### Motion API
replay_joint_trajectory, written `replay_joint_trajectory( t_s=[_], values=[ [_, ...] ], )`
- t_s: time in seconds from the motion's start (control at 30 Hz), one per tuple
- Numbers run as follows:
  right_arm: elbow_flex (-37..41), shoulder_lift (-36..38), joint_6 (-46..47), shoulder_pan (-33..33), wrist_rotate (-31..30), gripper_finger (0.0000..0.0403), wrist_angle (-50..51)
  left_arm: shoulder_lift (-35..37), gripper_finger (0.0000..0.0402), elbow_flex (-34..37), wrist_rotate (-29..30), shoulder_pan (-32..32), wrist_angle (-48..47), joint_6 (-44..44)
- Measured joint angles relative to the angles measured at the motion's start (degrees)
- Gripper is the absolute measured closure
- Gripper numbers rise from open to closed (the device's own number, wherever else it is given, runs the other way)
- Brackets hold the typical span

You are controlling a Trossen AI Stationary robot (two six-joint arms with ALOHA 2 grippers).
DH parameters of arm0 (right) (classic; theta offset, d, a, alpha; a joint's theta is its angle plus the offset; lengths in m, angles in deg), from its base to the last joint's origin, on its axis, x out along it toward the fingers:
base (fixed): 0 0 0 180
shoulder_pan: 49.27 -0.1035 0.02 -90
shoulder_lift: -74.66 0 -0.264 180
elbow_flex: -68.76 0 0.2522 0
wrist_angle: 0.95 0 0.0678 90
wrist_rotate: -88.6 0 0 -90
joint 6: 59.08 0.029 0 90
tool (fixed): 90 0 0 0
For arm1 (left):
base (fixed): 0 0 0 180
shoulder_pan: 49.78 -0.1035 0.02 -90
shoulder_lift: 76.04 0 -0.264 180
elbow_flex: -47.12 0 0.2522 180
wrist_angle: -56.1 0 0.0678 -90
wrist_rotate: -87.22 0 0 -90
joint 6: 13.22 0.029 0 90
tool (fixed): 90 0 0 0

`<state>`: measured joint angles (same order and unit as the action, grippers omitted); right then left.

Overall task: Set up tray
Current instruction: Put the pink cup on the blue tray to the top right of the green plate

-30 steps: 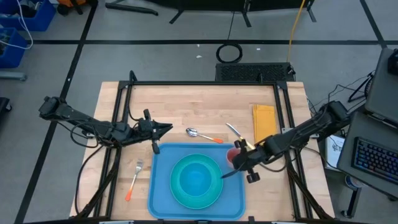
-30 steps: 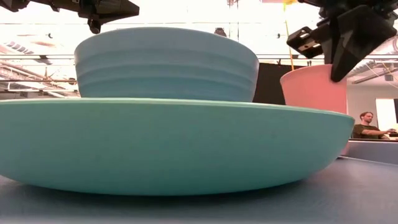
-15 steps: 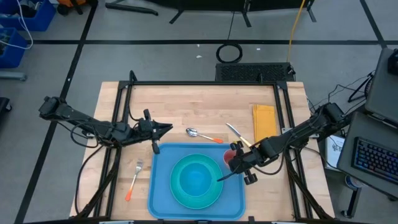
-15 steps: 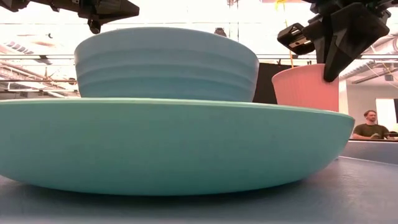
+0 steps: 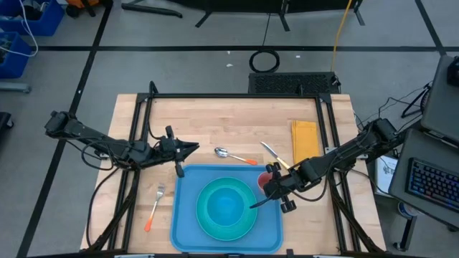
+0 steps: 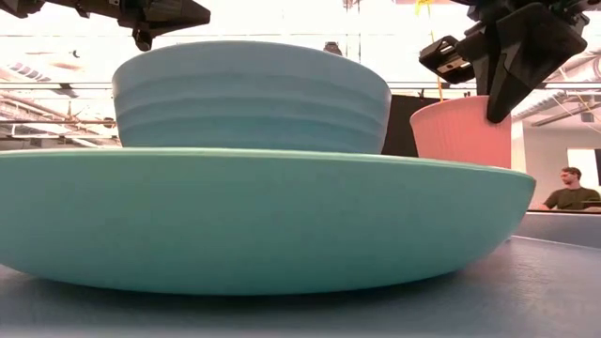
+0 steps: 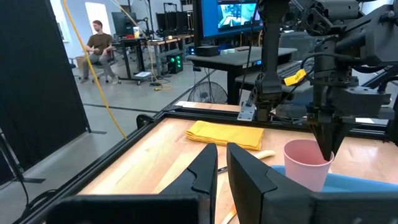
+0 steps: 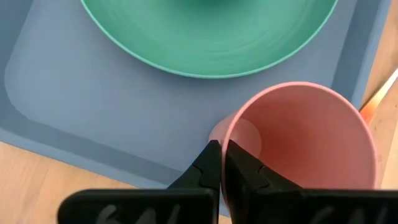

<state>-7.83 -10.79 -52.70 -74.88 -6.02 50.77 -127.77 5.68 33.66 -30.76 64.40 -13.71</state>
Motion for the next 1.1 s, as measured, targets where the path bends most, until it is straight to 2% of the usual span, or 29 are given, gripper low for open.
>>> replay_joint_trajectory(
  t_s=[0.43,1.1],
  values=[
    [2.51,-0.02,1.98,-0.39,0.45,0.0384,-2.2,-0.02,0.036,0.0,-0.24,0.0,0.02,0.0],
    [2.69,-0.05,1.13,-0.37,0.32,0.0322,-3.75,0.0,0.036,0.0,-0.15,0.0,0.0,0.02]
  ],
)
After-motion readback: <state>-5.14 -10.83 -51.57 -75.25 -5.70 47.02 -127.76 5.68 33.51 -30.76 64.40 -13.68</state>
